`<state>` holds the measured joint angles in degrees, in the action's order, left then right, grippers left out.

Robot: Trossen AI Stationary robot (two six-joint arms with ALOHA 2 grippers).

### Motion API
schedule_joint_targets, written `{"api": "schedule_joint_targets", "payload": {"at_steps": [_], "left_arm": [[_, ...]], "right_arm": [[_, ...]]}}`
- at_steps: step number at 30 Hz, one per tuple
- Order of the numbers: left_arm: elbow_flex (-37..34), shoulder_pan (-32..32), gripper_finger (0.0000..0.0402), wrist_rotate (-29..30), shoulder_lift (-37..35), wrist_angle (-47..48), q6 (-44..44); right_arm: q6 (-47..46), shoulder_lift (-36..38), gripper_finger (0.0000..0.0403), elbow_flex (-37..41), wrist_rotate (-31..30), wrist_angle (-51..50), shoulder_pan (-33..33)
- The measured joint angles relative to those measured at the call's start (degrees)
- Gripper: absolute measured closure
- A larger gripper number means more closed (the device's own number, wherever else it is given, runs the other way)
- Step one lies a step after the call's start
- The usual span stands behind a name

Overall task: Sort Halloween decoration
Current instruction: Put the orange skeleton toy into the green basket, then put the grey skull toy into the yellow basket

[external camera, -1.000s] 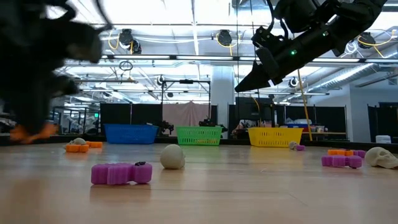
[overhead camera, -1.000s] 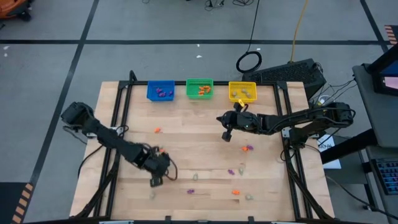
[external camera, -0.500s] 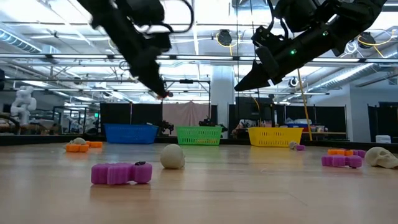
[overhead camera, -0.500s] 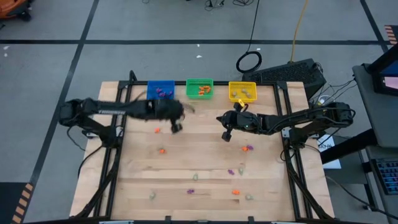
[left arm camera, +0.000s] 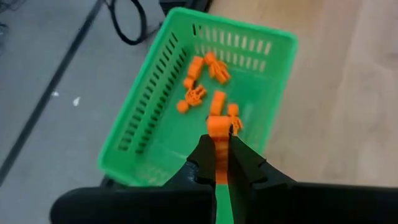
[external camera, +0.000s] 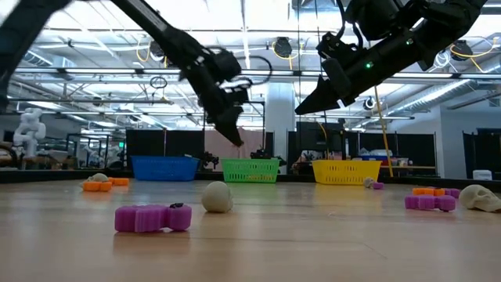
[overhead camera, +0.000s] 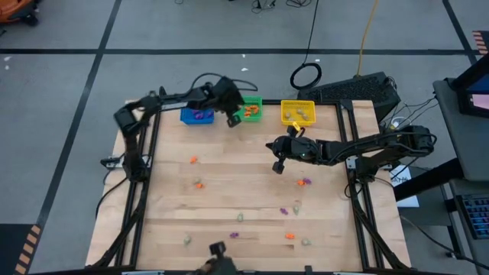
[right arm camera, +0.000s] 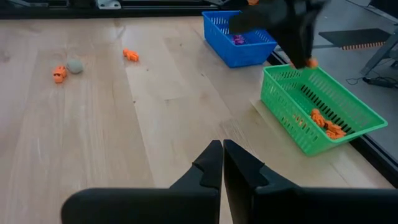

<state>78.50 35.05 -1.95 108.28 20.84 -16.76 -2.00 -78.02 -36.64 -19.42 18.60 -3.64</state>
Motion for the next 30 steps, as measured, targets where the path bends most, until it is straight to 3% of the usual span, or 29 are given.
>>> {"api": "schedule_joint_targets", "payload": {"at_steps": [9, 22, 26, 30], "left_arm": [[9.5, 3.9, 0.0391, -5.5, 10.8, 3.6, -0.5], [10.0, 3.3, 0.0286, -2.4, 9.4, 5.4, -0.1], [9.3, 2.4, 0.0291, -2.4, 6.7, 6.2, -0.1], [5.0, 0.3, 0.0331, -2.5, 1.8, 2.6, 0.7]], "right_arm": [[-0.1, 0.0, 0.0403, 0.0, 0.0, -0.1, 0.0], [-0.3, 0.0, 0.0403, 0.0, 0.0, -0.6, 0.0], [-0.4, 0.0, 0.0403, 0.0, 0.0, -1.3, 0.0], [-1.2, 0.0, 0.0403, 0.0, 0.0, -3.1, 0.0]]}}
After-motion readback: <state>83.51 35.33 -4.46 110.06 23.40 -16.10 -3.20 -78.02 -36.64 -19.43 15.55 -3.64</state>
